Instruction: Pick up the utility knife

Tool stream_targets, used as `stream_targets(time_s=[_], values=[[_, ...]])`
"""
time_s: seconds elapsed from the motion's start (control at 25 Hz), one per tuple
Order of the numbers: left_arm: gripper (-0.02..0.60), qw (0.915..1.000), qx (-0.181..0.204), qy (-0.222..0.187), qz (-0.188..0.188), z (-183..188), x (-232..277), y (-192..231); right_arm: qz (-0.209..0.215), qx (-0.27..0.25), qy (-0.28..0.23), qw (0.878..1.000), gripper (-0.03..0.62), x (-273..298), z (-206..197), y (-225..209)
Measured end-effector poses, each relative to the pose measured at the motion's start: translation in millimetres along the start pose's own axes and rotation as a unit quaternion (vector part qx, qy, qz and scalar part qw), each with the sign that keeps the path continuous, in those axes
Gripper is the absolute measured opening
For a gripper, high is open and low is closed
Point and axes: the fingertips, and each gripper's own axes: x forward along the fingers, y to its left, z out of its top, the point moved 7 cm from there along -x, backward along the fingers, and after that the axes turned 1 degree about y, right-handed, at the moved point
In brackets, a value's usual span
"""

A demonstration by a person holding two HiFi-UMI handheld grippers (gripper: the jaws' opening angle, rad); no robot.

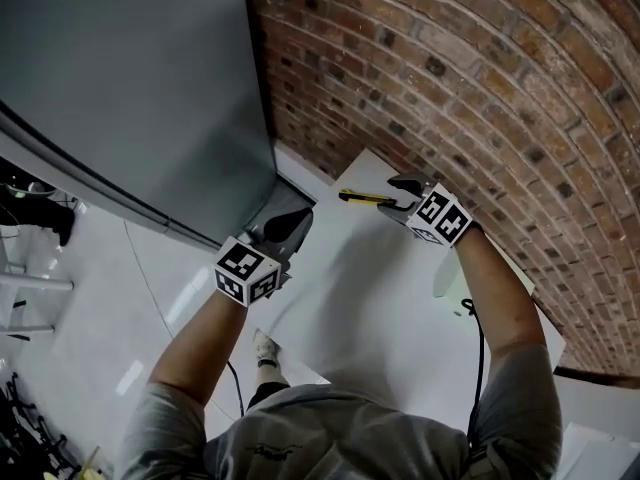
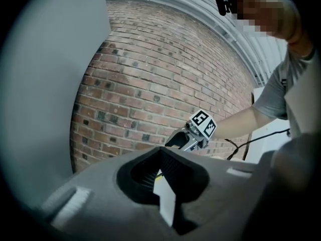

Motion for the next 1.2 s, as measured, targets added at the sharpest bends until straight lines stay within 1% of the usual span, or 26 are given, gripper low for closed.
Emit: stream_targets(time_s=[0.32, 0.44, 0.6, 0.92, 1.04, 1.16, 1.2], values=[[-0.002, 0.9997, -0.012, 0.019, -0.011, -35, 31, 21, 0.038, -0.042, 0.072, 0.996, 0.230, 73, -39, -21], [-0.003, 0.9996, -0.010, 0.023, -0.013, -46, 40, 30, 0.051, -0.060, 0.093, 0.993, 0.229, 96, -46, -26], [-0.002, 0.9993, -0.021, 0.027, -0.017, -57, 50, 36, 0.069, -0.082, 0.119, 0.987, 0.227, 121, -57, -30], [-0.002, 0.9991, -0.022, 0.027, -0.023, -75, 63, 48, 0.101, -0.119, 0.146, 0.977, 0.218, 156, -69, -36], [-0.002, 0.9988, -0.031, 0.029, -0.025, -80, 66, 51, 0.117, -0.126, 0.155, 0.973, 0.214, 164, -73, -35], [-0.002, 0.9987, -0.032, 0.029, -0.028, -83, 68, 52, 0.148, -0.124, 0.165, 0.967, 0.194, 166, -76, -35], [-0.002, 0.9986, -0.033, 0.029, -0.029, -83, 69, 52, 0.158, -0.122, 0.173, 0.964, 0.144, 167, -76, -35]])
